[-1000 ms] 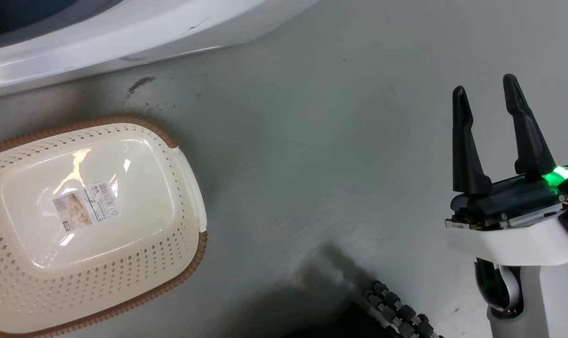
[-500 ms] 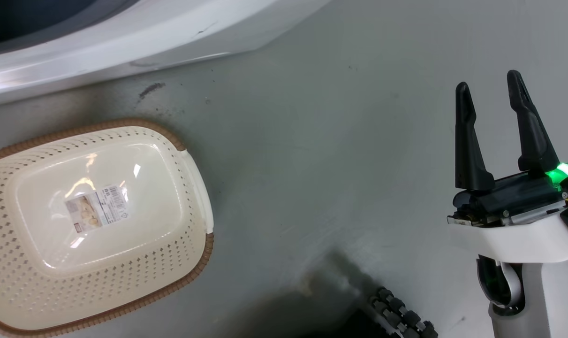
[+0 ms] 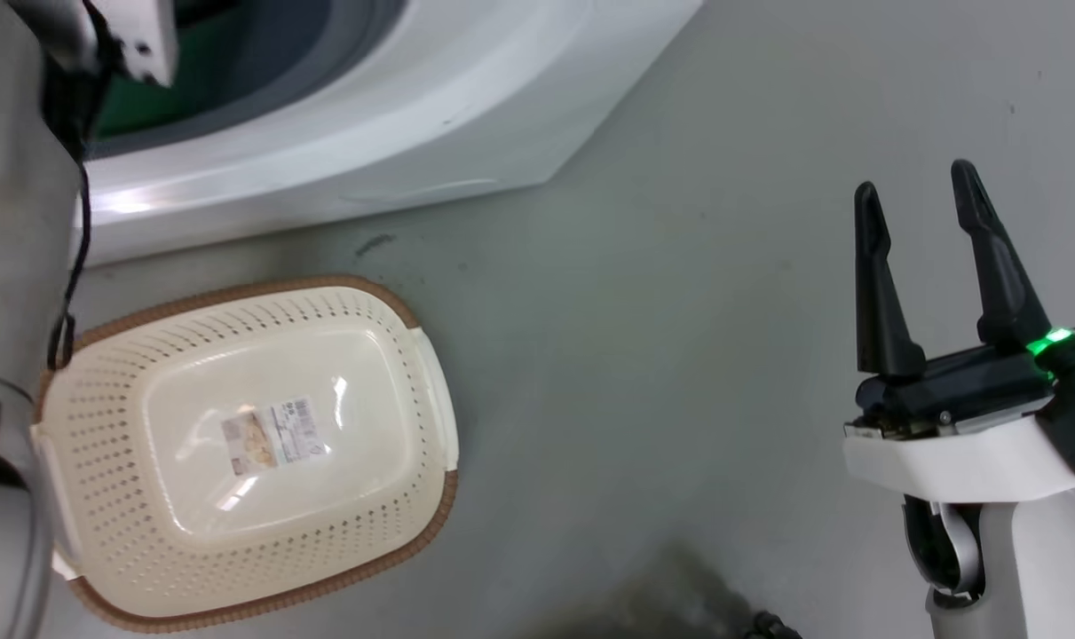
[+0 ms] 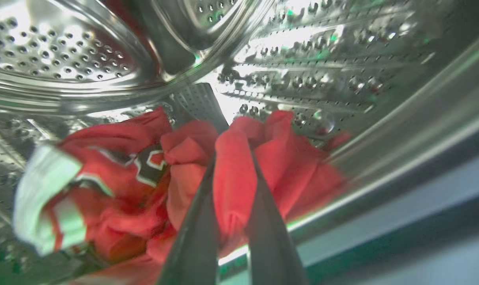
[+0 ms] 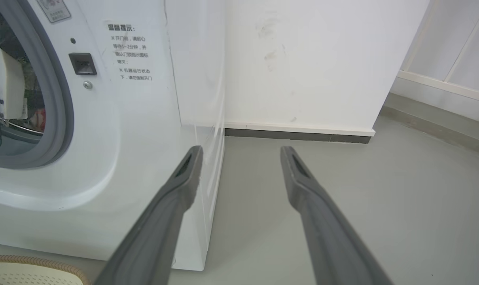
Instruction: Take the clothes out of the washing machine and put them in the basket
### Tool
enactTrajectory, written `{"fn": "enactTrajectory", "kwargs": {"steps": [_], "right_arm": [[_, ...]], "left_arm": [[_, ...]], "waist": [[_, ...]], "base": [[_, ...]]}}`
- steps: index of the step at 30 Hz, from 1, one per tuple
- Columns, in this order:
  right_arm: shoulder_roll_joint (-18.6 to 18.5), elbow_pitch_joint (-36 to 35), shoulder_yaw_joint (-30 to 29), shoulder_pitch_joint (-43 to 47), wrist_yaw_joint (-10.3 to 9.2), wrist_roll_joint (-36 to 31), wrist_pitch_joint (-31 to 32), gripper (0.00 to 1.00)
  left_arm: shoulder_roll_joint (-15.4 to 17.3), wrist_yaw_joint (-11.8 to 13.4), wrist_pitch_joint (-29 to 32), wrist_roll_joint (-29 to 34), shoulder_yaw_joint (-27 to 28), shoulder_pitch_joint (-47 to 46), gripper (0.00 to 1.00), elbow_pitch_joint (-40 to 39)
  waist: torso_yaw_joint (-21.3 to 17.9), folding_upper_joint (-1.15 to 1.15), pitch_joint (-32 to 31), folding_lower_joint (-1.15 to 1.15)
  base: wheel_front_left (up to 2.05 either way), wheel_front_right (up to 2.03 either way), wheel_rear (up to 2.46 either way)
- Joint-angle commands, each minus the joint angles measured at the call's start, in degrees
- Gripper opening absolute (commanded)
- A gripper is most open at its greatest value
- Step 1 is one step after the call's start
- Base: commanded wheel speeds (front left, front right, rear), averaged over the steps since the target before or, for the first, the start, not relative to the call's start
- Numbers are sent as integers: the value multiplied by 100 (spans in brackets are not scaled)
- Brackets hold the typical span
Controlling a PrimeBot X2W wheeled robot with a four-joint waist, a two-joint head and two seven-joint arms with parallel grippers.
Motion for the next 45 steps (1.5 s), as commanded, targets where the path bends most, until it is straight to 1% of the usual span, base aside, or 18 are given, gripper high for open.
{"fn": "enactTrajectory", "kwargs": {"steps": [1, 5, 9, 11, 15, 20, 24, 25, 30, 35, 41, 44, 45], "right_arm": [[2, 36, -17, 101, -4, -38, -12, 100], [2, 95, -35, 234, -4, -174, -12, 100], [1, 157, -57, 395, -4, -318, -12, 100], [1, 191, -76, 472, -4, -377, -12, 100], [1, 250, -65, 656, -4, -489, -12, 100], [1, 315, -50, 870, -4, -600, -12, 100], [1, 354, -58, 1054, -4, -652, -12, 100], [0, 372, -78, 1140, -4, -668, -12, 100], [1, 432, -70, 1363, -4, -700, -12, 100], [1, 477, -58, 1538, -4, -677, -12, 100], [1, 508, -55, 1724, -4, -658, -12, 100], [1, 517, -64, 1798, -4, -650, -12, 100], [1, 517, -64, 1798, -4, -650, -12, 100]], "left_arm": [[-43, -1, -171, -79, -20, 160, 0, -59], [-78, -1, -777, -217, -51, 686, 0, -115], [-173, 30, -1162, -287, -55, 1156, 0, -183], [-257, 45, -1267, -344, -27, 1390, 0, -284], [-301, 178, -1359, -318, 6, 1828, 0, -653], [-294, 346, -1382, -244, 102, 2442, 0, -1479], [-199, 495, -1379, -164, 176, 3004, 0, -2252], [-149, 578, -1379, -140, 199, 3251, 0, -2625], [28, 783, -1363, -137, 216, 3835, 0, -3528], [262, 1022, -1128, -162, 183, 4411, 0, -4510], [601, 1370, -799, -191, 221, 5091, 0, -5694], [771, 1518, -642, -221, 245, 5408, 0, -6198], [771, 1518, -642, -221, 245, 5408, 0, -6198]], "waist": [[186, 0, -278, 0], [341, 0, -627, 0], [524, 0, -975, 0], [623, 0, -1151, 0], [818, 0, -1522, 0], [1003, 0, -1937, 0], [1125, 0, -2237, 0], [1190, 0, -2390, 0], [1298, 0, -2720, 0], [1375, 0, -3010, 0], [1422, 0, -3267, 0], [1441, 0, -3354, 0], [1441, 0, -3354, 0]], "base": [[0, 0, 0], [0, 0, 0], [0, 0, 0], [0, 0, 0], [0, 0, 0], [0, 0, 0], [0, 0, 0], [0, 0, 0], [0, 0, 0], [0, 0, 0], [0, 0, 0], [0, 0, 0], [0, 0, 0]]}}
